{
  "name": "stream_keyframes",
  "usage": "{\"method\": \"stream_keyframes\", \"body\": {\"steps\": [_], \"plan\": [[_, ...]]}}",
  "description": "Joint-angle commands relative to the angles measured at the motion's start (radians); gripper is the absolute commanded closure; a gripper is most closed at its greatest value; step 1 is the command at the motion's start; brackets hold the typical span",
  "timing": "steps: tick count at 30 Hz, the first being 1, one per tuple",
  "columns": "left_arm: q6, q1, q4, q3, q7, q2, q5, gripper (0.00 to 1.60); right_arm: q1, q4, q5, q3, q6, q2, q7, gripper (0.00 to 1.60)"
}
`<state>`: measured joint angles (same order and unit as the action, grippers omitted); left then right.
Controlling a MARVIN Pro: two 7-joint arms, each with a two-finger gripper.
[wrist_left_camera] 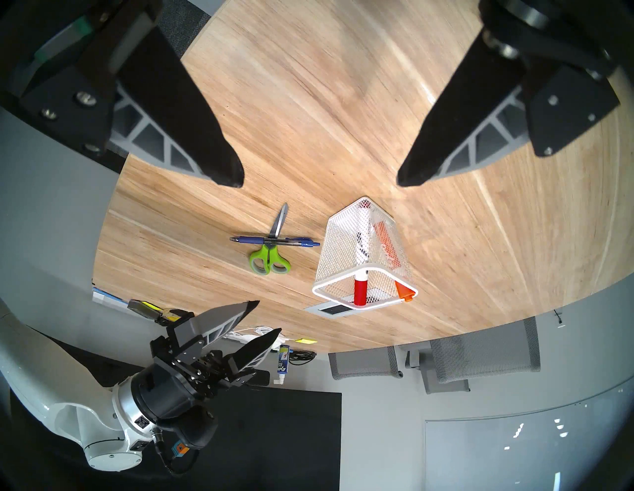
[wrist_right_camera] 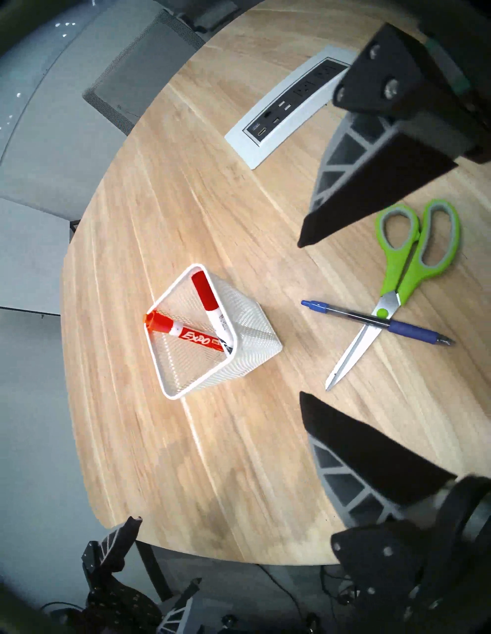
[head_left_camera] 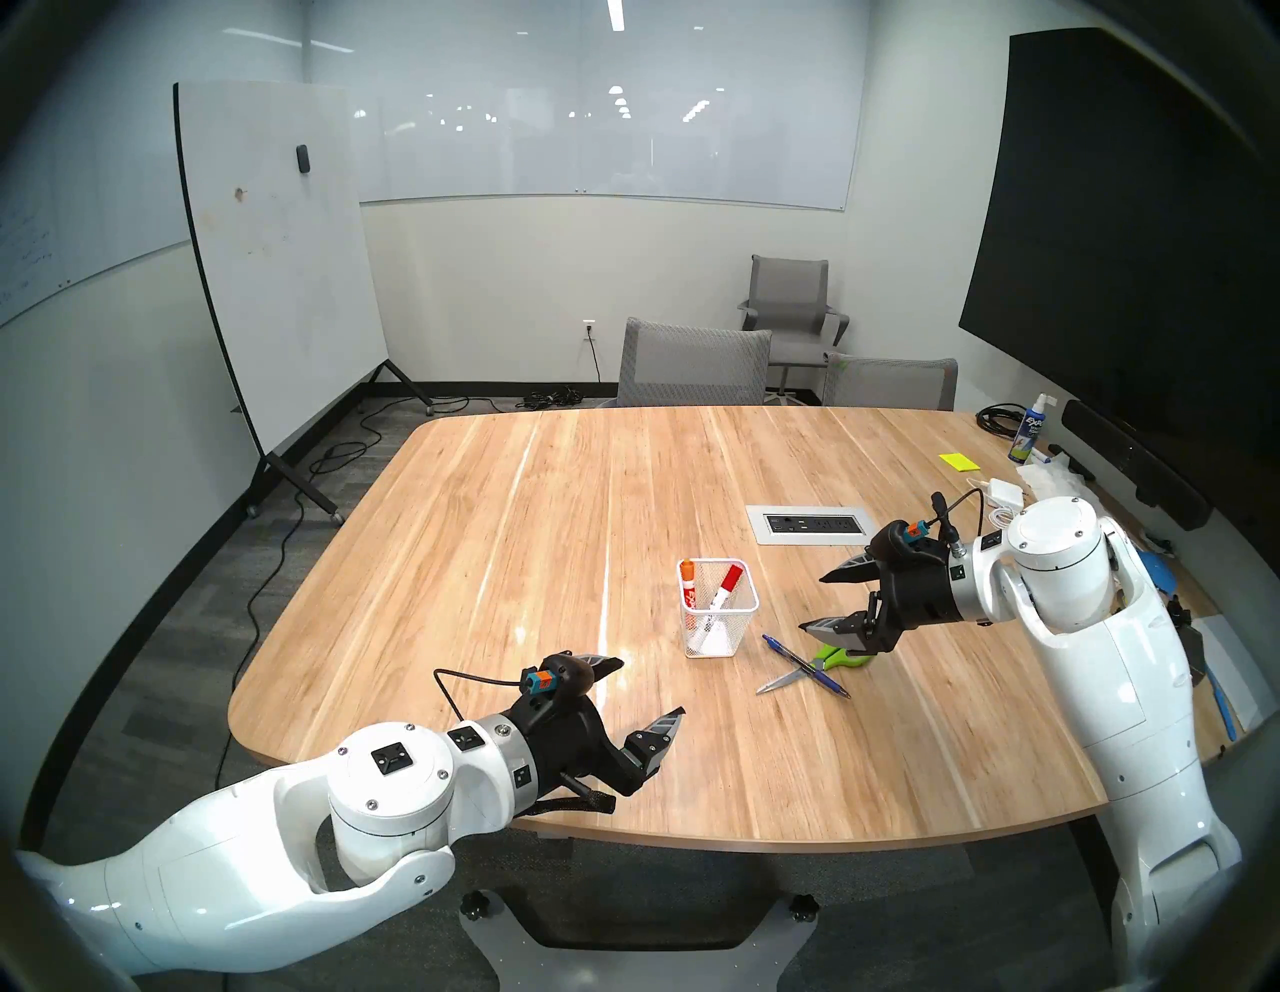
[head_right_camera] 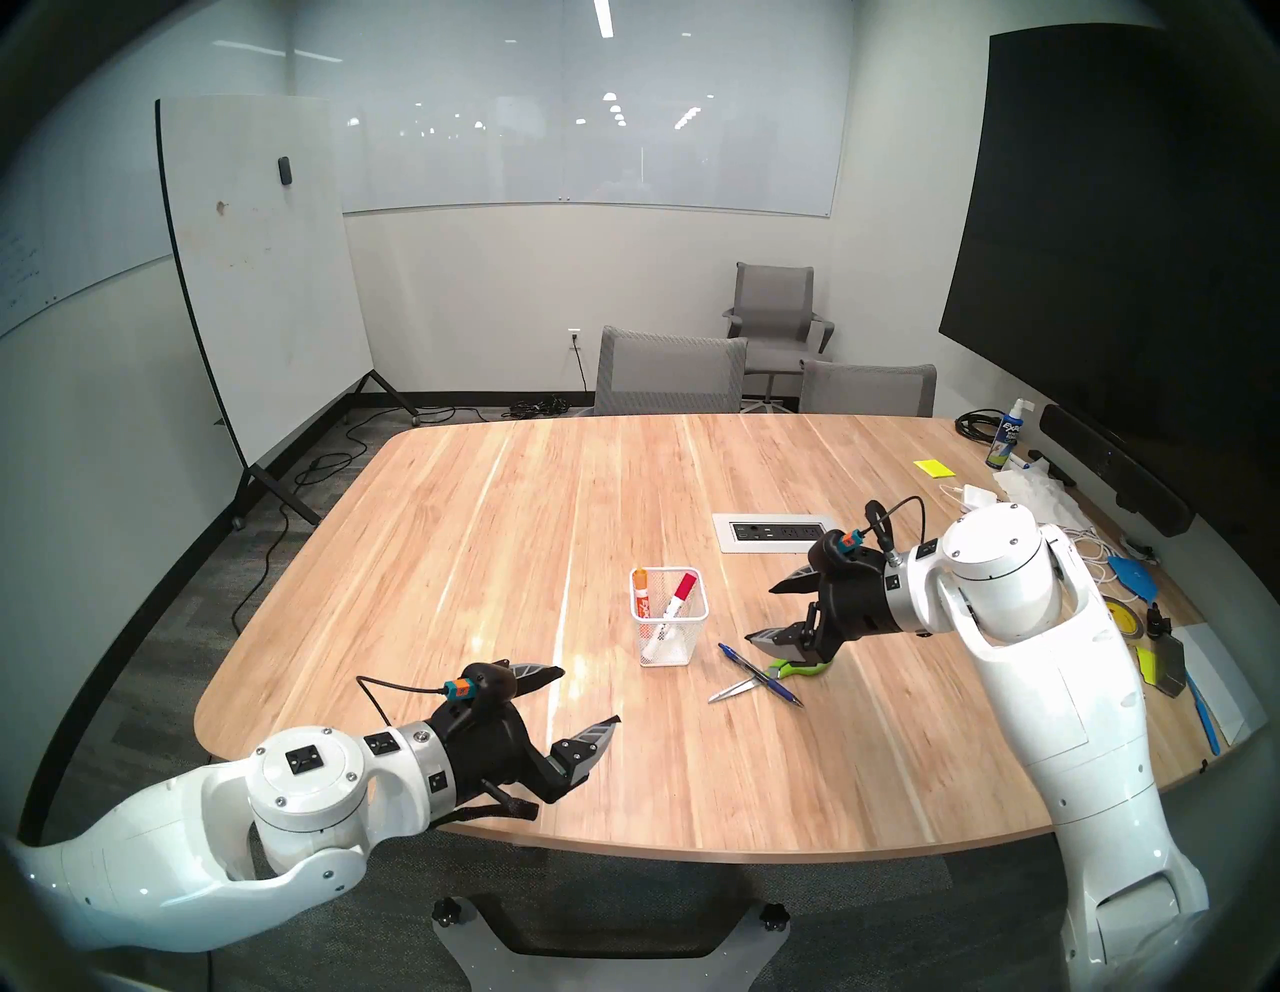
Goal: Place the pen, the marker, and the scissors into the pen holder
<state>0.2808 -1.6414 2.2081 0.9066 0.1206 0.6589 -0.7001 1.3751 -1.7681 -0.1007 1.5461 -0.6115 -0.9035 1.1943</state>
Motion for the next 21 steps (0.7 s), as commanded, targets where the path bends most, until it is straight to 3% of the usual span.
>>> {"method": "stream_keyframes", "body": {"steps": [1, 21], "plan": [[-0.009, 0.001, 0.015, 0.002, -0.002, 0.001, 0.001, 0.00, 0.001, -0.030, -0.023, -0.010, -0.032, 0.022, 0.002, 0.00], [-0.009, 0.001, 0.015, 0.002, -0.002, 0.001, 0.001, 0.00, -0.032, 0.007, -0.060, -0.120, -0.151, 0.007, -0.054, 0.00]]}}
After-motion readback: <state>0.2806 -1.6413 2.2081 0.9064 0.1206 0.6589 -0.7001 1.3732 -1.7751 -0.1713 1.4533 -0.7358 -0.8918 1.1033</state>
